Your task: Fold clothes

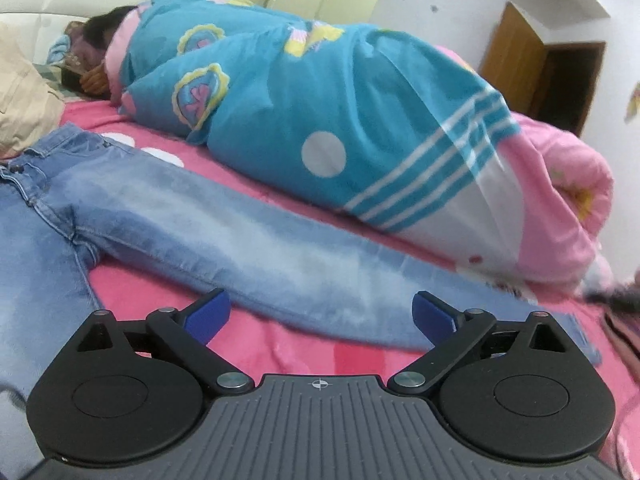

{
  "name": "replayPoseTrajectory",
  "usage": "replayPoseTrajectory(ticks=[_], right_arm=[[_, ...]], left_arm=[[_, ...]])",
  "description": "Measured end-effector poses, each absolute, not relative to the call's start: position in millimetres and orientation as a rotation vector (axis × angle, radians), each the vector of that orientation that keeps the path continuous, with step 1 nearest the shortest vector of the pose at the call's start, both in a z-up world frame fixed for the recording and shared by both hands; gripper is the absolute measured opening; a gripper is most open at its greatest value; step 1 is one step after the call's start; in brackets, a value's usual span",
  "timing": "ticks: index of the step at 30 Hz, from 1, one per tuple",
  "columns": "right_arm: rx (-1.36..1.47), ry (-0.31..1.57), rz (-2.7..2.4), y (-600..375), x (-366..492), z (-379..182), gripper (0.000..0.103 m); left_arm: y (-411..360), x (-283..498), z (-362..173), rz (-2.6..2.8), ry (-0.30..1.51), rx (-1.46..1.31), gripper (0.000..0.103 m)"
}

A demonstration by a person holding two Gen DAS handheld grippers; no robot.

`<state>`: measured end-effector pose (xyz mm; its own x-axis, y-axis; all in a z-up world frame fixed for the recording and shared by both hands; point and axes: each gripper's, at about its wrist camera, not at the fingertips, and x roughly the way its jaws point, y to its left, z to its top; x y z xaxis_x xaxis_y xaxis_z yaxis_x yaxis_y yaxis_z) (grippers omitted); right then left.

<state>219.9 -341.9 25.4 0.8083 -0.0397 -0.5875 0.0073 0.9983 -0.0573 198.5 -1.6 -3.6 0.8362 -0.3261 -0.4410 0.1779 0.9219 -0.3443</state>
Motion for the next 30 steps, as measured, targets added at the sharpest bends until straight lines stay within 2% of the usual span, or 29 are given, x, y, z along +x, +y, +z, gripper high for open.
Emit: replayPoseTrajectory(ticks=[1,3,4,5,8,19,25,30], right_arm=[[-0.073,0.617,0.009,-328,226,32,0.074],[-0.113,0.592,0.077,-302,239,46,0.058],[-0.119,0.597,0.09,-297,239,48,0.055],[-0.115,0.612,0.09,-298,234,48,0.048],[-0.106,0.656,0.093,-299,221,48,0.039],[-0.069,0.818,0.102,-305,173,46,0.037],[0.151,0.786,0.009,-339,110,50,0.041],[0.276,0.785,-0.022,-357,78,34,0.051]], left_arm=[[0,197,-6,-0.279,0.526,-0.297,0.087],[5,193,-12,-0.281,0.557,-0.303,0.074],[8,192,-17,-0.28,0.571,-0.312,0.073],[10,190,-21,-0.281,0.581,-0.316,0.071],[16,182,-33,-0.28,0.6,-0.304,0.062],[11,133,-20,-0.4,0.535,-0.286,0.062],[1,73,-20,-0.481,0.553,-0.228,0.063],[-9,46,-20,-0.51,0.547,-0.137,0.065]])
